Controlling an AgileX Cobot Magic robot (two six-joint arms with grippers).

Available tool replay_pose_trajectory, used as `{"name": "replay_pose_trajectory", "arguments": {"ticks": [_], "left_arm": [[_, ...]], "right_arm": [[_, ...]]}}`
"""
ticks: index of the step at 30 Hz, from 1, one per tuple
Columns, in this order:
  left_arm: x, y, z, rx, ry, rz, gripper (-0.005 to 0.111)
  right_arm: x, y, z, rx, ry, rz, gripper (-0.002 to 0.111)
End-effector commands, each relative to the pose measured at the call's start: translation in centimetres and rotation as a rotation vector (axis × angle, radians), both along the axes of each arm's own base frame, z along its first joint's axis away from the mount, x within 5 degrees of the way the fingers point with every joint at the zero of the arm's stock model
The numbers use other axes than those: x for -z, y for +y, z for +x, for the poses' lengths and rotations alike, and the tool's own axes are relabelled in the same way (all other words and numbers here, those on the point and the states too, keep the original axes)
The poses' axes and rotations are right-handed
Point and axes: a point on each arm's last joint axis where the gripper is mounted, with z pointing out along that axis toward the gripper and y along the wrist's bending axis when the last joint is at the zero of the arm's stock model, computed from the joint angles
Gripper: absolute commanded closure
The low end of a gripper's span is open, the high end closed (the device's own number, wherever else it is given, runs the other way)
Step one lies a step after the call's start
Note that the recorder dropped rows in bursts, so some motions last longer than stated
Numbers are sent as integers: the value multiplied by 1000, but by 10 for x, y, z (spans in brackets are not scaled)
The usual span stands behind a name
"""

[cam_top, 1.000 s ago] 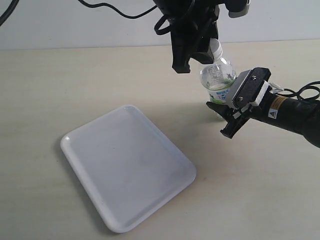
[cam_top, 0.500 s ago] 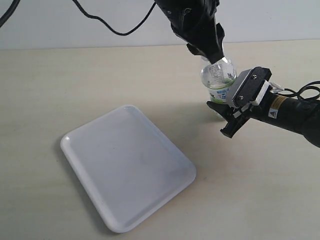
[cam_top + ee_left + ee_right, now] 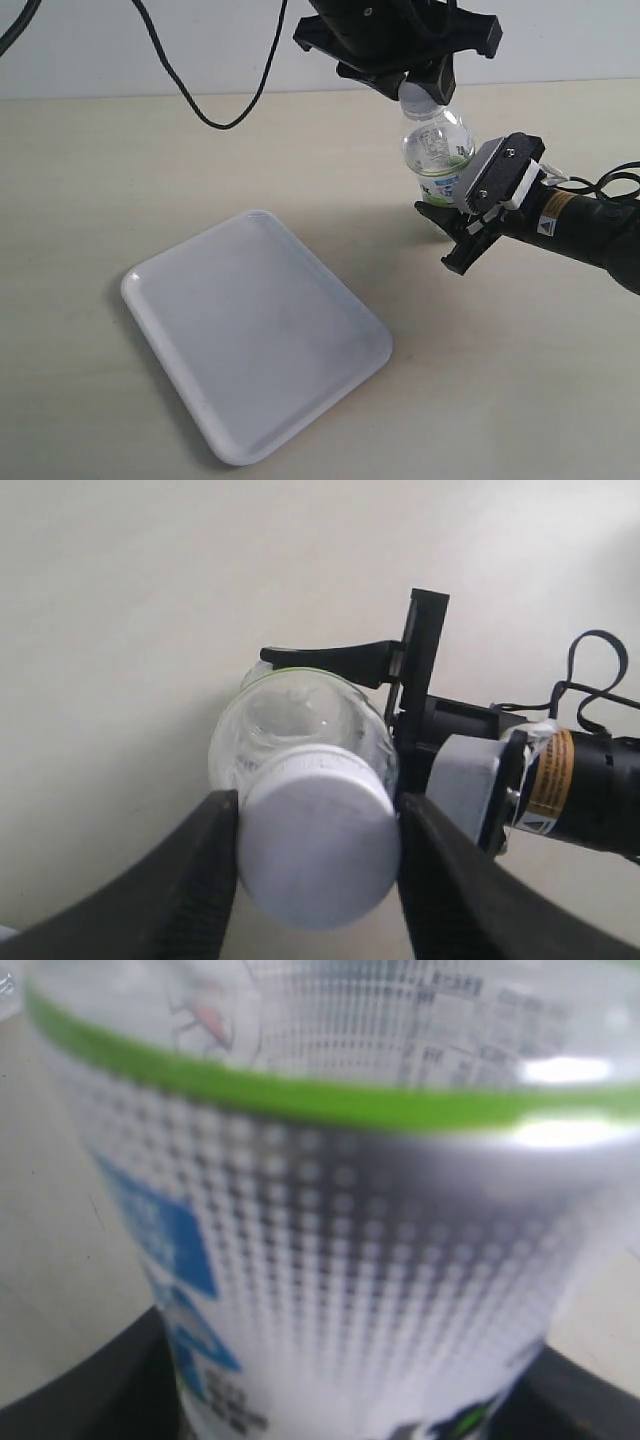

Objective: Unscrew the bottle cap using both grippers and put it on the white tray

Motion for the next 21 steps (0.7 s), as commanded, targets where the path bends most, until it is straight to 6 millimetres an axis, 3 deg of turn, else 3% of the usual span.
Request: {"name": "replay_pose_trajectory", "arguments": {"ticks": [1,9,11,12,17,21], "left_arm": [[-6,-4,-1,-26,6,-58,107],[-5,-3,-2,5,-9,-41,105],[-5,-3,-2,6,-5,-37,98],[-5,-3,-2,6,-5,-37,83],[-5,-3,-2,4,-7,-38,48],[-6,-3,-2,25,-24,-32,47]], "right_arm": [[2,-1,0,1,26,-29,108],[2,-1,0,4,28,-21,108],[2,-1,0,4,28,-21,108],[2,-1,0,5,29,-22,108],[3,-1,0,7,38,-20,108],[3,-1,0,7,40,-22,108]]}}
